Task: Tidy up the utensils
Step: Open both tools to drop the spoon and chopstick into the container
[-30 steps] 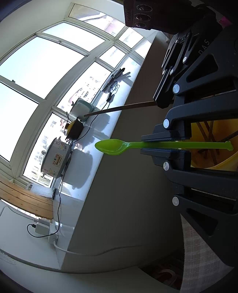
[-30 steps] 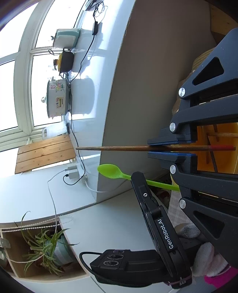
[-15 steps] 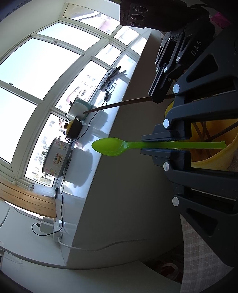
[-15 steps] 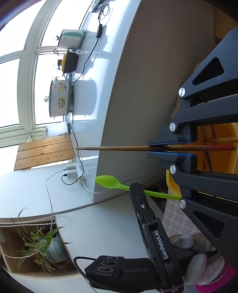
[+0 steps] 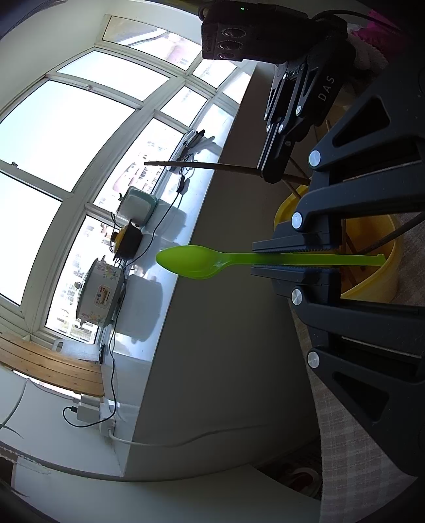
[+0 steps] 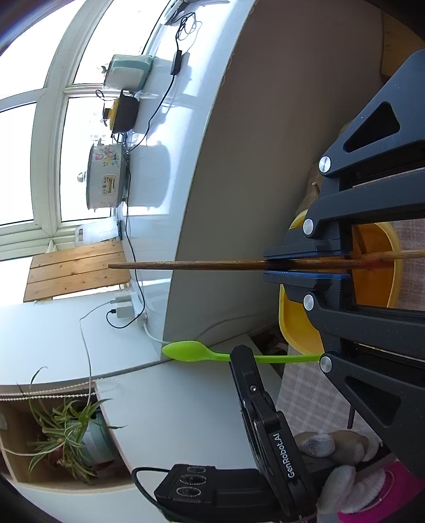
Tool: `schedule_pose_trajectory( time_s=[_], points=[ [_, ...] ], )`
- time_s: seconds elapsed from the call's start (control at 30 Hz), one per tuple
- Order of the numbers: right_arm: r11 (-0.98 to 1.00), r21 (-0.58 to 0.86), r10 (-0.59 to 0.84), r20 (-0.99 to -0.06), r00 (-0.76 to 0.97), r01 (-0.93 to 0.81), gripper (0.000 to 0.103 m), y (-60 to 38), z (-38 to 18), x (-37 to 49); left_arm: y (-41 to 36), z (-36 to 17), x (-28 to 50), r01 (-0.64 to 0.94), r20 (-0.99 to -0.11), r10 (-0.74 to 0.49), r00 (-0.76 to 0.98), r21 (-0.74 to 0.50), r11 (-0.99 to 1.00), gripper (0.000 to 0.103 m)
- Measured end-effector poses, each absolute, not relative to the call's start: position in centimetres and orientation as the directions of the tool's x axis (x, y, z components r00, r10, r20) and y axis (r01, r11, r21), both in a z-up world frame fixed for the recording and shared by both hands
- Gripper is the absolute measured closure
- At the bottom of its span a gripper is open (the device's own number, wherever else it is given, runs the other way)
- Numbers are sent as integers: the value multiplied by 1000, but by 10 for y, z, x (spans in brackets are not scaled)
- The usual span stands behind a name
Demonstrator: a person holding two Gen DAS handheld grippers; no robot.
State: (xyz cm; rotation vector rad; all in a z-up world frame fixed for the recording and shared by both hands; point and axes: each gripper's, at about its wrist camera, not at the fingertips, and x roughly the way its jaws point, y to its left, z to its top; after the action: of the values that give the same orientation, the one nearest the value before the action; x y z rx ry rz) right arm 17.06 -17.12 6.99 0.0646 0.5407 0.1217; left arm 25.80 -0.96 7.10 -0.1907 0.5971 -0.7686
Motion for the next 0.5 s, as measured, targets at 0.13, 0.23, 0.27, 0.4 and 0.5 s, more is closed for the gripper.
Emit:
schedule_pose_trajectory(
  time_s=[0.13, 0.23, 0.27, 0.4, 0.5],
  points=[
    [988, 103, 156, -534, 831, -119, 98, -170, 66, 162, -8, 71, 248, 605, -441, -701, 561, -359, 711, 99],
    [986, 98, 167, -553, 817, -135, 98, -166, 61, 155, -6, 70, 240, 605, -451, -694, 562, -348, 716, 99],
    [986, 96, 168, -558, 813, -138, 98, -164, 60, 153, -5, 69, 237, 605, -455, -690, 562, -343, 719, 99],
    [985, 100, 174, -579, 797, -142, 98, -161, 56, 143, 3, 70, 223, 604, -457, -679, 575, -322, 729, 99],
    [985, 96, 172, -578, 797, -143, 98, -158, 55, 132, 13, 69, 212, 595, -456, -671, 584, -322, 737, 99]
  ],
)
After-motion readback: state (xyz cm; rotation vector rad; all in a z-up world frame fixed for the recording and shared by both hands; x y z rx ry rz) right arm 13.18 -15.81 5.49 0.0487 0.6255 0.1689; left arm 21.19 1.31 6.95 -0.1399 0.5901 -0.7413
